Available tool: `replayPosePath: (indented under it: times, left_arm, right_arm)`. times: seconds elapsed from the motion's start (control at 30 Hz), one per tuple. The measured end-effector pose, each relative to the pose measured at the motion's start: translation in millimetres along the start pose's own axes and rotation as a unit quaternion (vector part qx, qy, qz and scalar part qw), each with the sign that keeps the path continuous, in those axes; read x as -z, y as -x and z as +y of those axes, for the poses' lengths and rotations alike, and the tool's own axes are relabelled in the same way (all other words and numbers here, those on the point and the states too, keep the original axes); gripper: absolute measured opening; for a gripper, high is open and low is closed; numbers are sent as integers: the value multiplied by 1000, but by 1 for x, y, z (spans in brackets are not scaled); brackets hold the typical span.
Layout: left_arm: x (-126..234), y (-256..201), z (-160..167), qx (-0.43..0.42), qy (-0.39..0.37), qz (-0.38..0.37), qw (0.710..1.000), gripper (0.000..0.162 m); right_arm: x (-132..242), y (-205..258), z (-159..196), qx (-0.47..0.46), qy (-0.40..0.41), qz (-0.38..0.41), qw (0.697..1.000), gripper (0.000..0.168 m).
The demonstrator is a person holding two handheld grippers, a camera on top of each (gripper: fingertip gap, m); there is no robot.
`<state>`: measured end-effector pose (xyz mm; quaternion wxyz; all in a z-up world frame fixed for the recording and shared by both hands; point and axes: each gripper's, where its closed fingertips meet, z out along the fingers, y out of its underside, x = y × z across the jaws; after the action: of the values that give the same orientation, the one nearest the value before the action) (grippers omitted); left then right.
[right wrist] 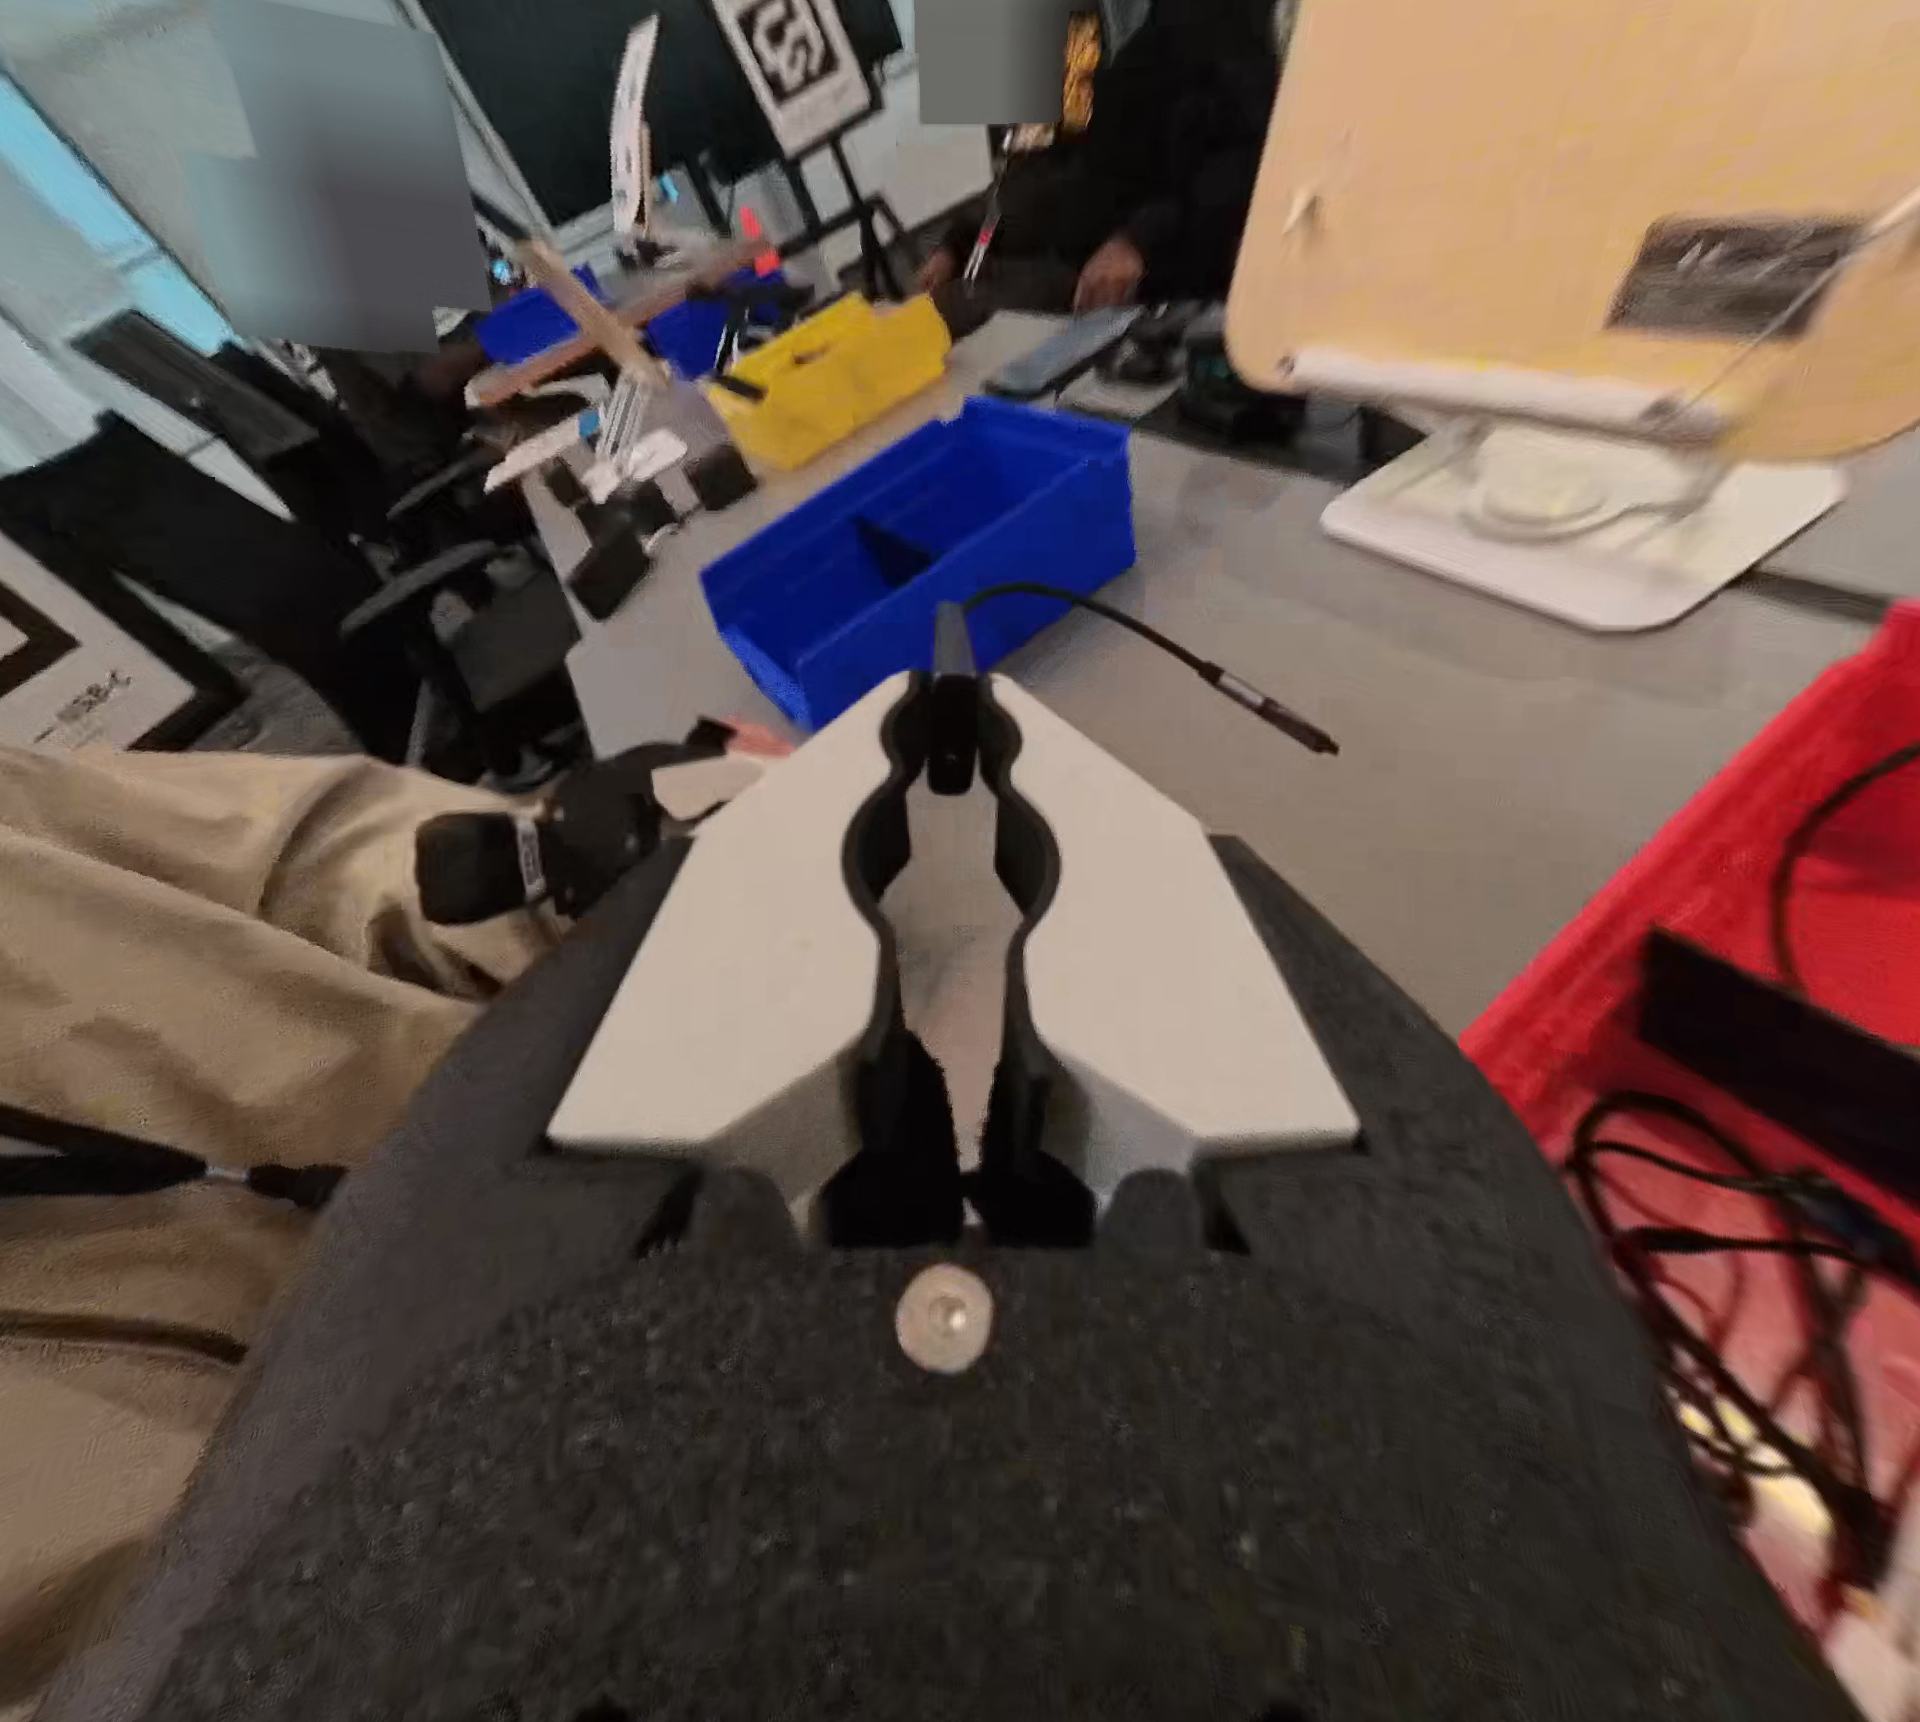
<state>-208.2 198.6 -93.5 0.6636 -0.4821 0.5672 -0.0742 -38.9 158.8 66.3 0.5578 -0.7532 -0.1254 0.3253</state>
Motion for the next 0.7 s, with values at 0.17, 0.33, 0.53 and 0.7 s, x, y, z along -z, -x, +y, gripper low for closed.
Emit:
replayPosePath:
  times: [0.17,0.33,0.53,0.7]
  left_arm:
    - [-6,7,11,56,25,7,998,14]
    - [-10,9,20,98,45,17,994,14]
    - [-12,6,24,152,59,46,986,13]
    - [-10,-2,27,209,70,87,971,14]
  right_arm:
    - [82,-67,-65,15,-34,142,989,8]
    - [73,-167,-36,-54,46,186,980,7]
    - [35,-262,48,-120,175,220,952,7]
    - [20,-296,76,-173,213,242,931,10]
